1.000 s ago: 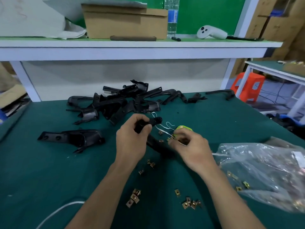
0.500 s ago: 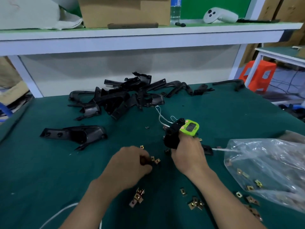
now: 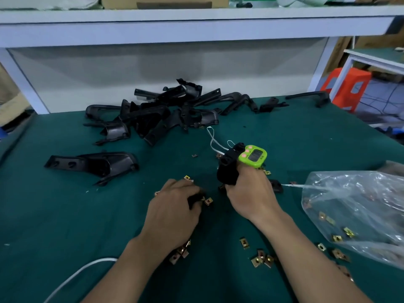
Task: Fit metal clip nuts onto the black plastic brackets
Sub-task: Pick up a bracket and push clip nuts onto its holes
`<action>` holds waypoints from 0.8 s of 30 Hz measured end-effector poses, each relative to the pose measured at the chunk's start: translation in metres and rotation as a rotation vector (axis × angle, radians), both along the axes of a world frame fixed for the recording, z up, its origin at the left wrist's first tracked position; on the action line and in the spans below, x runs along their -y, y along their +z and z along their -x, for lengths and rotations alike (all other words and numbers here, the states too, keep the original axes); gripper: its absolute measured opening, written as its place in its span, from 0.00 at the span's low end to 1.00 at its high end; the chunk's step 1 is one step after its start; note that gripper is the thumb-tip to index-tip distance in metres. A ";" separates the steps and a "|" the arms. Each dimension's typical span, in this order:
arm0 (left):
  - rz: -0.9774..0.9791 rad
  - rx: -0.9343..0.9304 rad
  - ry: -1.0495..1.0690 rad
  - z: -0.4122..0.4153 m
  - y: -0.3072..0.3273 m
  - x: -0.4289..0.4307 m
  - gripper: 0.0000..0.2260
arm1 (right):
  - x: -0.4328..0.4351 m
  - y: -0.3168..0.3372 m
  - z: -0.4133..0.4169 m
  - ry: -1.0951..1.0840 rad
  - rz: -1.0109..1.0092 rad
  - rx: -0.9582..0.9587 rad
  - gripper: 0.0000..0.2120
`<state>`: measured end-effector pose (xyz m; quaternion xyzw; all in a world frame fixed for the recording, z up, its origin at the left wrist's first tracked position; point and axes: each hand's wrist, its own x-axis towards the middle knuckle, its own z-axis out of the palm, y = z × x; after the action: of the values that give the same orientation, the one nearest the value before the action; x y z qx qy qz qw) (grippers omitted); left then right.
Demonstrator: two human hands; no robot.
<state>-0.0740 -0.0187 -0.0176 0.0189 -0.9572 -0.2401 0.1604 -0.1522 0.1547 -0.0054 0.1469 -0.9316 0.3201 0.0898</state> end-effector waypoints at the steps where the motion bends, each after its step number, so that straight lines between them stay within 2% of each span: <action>1: 0.001 0.017 -0.021 0.001 -0.001 -0.001 0.10 | 0.000 0.000 0.000 0.008 0.011 0.004 0.08; 6: -0.058 -0.035 -0.014 0.002 -0.002 -0.001 0.05 | -0.003 0.000 -0.001 0.027 0.064 0.018 0.09; 10: -0.169 -0.033 0.030 -0.001 0.000 -0.005 0.13 | -0.006 0.003 -0.002 0.021 0.098 0.019 0.10; 17: -0.369 -0.114 0.034 -0.006 0.010 -0.010 0.14 | -0.007 0.012 -0.009 0.097 0.027 -0.081 0.12; 20: -0.628 -0.085 0.046 -0.006 0.014 -0.011 0.13 | -0.006 0.016 -0.011 0.166 -0.076 -0.134 0.13; 22: -0.953 -0.058 0.023 -0.005 0.015 -0.010 0.12 | -0.006 0.017 -0.011 0.192 -0.185 -0.193 0.18; 24: -1.224 -0.004 -0.021 -0.005 0.016 -0.008 0.11 | -0.005 0.016 -0.010 0.185 -0.342 -0.209 0.13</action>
<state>-0.0688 -0.0111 -0.0014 0.0977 -0.6452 -0.7482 0.1199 -0.1421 0.1596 0.0110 0.2771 -0.9406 0.1473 0.1297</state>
